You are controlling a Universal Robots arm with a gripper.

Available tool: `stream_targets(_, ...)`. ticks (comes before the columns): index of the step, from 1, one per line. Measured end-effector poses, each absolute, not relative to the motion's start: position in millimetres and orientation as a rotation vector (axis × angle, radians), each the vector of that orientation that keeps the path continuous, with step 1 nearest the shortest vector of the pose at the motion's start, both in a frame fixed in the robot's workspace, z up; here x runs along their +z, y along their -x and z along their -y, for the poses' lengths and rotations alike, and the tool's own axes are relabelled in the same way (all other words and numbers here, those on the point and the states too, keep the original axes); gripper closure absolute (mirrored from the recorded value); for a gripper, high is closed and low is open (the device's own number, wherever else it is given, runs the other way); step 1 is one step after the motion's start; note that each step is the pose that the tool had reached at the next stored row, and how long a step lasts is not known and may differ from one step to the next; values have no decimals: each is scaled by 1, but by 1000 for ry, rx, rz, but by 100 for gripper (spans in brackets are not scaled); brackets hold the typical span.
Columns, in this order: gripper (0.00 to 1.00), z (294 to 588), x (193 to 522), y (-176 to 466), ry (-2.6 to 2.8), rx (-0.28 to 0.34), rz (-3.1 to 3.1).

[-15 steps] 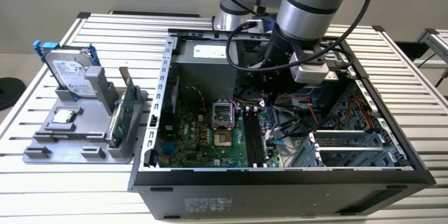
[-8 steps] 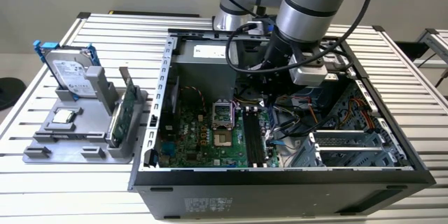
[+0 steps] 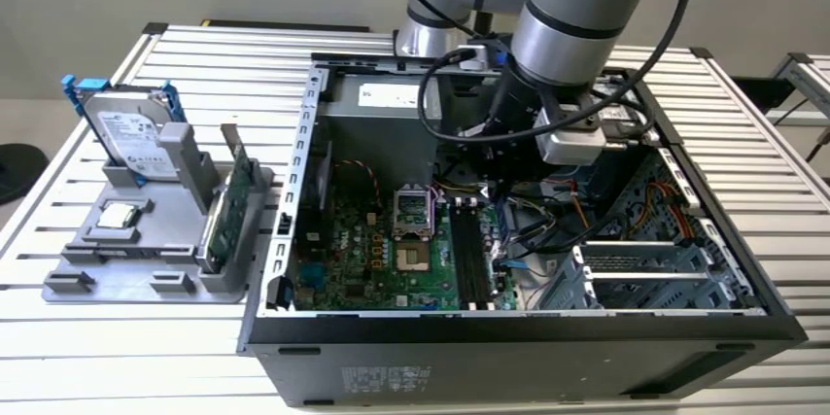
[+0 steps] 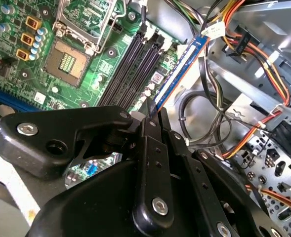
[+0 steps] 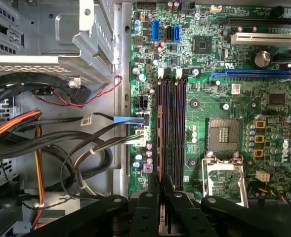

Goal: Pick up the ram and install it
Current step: 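Insert the ram into the slot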

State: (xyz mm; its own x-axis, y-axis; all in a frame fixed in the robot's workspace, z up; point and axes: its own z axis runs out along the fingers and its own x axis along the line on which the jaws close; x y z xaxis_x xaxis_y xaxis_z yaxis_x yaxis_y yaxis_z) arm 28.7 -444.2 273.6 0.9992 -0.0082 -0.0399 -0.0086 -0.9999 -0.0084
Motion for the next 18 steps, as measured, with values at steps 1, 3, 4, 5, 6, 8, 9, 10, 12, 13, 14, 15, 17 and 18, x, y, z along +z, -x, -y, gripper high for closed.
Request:
stream_targets(1,100,445,273,-29,3132,62,-13)
stream_targets(3,100,445,271,-29,3132,62,-13)
stream_targets(4,100,446,271,-28,3133,62,-13)
stream_targets(5,100,446,270,-28,3132,62,-13)
stream_targets(6,100,446,269,-28,3132,62,-13)
stream_targets(8,100,447,267,-28,3132,62,-13)
stream_targets(9,100,447,267,-28,3132,62,-13)
stream_targets(10,100,448,266,-28,3133,62,-13)
stream_targets(12,100,448,265,-27,3132,62,-13)
stream_targets(13,100,448,264,-27,3132,62,-13)
stream_targets(14,100,449,264,-27,3132,62,-13)
stream_targets(15,100,449,263,-27,3132,62,-13)
stream_targets(17,100,449,262,-26,3132,62,-13)
stream_targets(18,100,450,261,-26,3133,62,-13)
